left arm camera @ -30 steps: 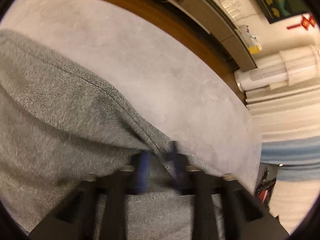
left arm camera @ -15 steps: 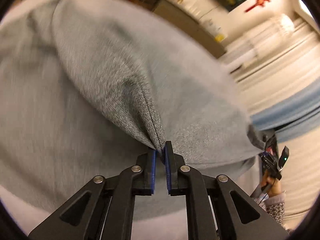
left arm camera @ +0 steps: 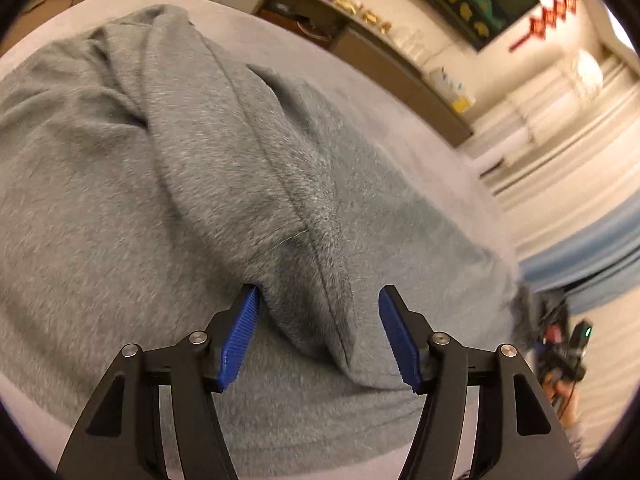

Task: Fold clothes
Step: 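Lift the cuff with the right gripper toward the waistband held by the left gripper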

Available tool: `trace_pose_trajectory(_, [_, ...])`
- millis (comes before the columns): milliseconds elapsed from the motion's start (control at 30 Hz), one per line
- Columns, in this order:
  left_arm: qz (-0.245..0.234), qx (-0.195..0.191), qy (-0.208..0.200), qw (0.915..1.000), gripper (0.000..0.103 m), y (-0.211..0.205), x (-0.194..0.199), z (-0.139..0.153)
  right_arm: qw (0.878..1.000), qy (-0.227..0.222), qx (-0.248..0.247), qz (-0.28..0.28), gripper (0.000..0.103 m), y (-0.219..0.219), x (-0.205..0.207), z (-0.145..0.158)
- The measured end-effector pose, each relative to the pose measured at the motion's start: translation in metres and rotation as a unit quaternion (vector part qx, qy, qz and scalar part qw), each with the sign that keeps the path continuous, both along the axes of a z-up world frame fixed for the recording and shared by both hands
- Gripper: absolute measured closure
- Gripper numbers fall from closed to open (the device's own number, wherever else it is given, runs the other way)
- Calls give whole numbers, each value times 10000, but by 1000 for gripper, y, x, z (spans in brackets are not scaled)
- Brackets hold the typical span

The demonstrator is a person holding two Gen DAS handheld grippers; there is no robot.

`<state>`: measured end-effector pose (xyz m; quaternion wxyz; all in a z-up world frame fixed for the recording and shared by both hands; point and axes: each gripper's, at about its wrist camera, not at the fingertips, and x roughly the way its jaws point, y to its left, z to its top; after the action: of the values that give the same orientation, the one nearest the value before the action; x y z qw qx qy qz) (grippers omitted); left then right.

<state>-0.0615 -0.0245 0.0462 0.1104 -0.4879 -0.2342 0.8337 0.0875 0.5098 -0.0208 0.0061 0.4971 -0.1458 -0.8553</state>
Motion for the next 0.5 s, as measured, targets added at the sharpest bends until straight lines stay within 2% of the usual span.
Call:
trace_pose_trajectory(33, [-26,-101,50,9999,79,6,-7,-2,9998,-89,193,36,92,-4,-8,-1])
trace_pose_trajectory(67, [2,-108,102,9999,94,6,-11,1,9997,12,245,-37,92,-4,-12,6])
trace_pose_trajectory(100, [44,-86,149,9998,96,4,-15,5,9994,114,295,-110,92,-5,-15,13])
trace_pose_trajectory(133, [113,35,270,9996,97,-1,-15,15,9990,375,112,-209,92,-3,-11,29])
trace_pose_trajectory(267, [169,286,773,9965,98,-27,29,53,9933,1062,-433,-167,92,-7,17,78])
trace_pose_trajectory(300, [195,333,763,9963,98,-34,42,55,9933,1045,-474,-116,92,-8,23,79])
trace_pose_trajectory(367, [202,246,550,9980,98,-40,58,42,9957,734,-557,82,92,-12,34,66])
trace_pose_trajectory(433, [237,53,162,9996,98,-38,60,12,9984,145,-516,172,92,-13,36,33])
trace_pose_trajectory(500, [297,93,-163,9994,97,-34,58,-17,9985,-139,-524,37,91,-11,33,8])
